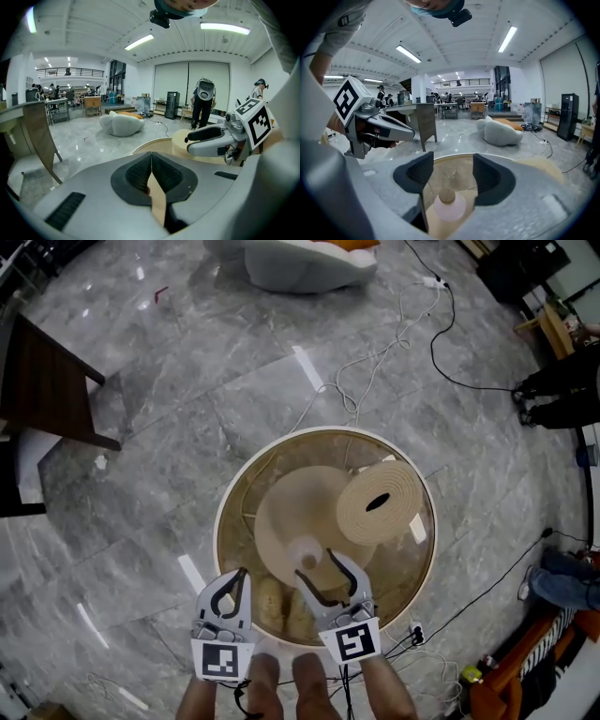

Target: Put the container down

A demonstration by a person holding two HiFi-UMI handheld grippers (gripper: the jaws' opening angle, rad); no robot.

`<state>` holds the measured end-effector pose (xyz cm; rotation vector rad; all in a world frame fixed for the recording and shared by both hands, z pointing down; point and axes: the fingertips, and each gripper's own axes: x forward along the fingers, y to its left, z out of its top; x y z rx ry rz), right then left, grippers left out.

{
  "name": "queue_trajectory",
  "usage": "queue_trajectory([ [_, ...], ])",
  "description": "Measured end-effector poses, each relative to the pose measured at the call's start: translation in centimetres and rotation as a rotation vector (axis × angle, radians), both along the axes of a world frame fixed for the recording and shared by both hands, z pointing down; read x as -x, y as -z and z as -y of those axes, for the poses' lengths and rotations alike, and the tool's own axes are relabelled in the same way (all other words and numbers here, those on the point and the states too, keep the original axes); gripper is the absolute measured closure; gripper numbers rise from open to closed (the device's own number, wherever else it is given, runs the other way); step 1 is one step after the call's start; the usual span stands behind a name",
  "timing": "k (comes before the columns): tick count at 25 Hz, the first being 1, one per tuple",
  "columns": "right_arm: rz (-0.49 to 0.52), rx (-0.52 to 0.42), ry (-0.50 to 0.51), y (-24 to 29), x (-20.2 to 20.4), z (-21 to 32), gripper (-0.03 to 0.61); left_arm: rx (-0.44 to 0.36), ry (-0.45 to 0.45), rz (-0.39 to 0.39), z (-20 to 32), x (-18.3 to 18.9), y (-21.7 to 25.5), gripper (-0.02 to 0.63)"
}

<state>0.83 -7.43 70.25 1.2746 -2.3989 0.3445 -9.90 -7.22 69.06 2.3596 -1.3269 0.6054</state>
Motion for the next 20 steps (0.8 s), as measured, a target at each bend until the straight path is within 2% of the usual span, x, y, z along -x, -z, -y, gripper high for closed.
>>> queue_trajectory([
  [10,0.008,-0.078,-0.063,12.4,-1.9,1.9,0.351,-0.086,-0.006,-0.001,1.1,-0.3,12.1,0.594],
  [16,0.017,-0.106,-0.092,20.2,-3.4,3.0,0.383,-0.171,-0.026,0.003,2.0,-0.9,20.2,0.594],
  [20,0.039,-0.123,-0.124,26.3,-4.7,4.3,0.394,-0.236,-0.068,0.039,3.6,-1.6,25.8,0.594],
])
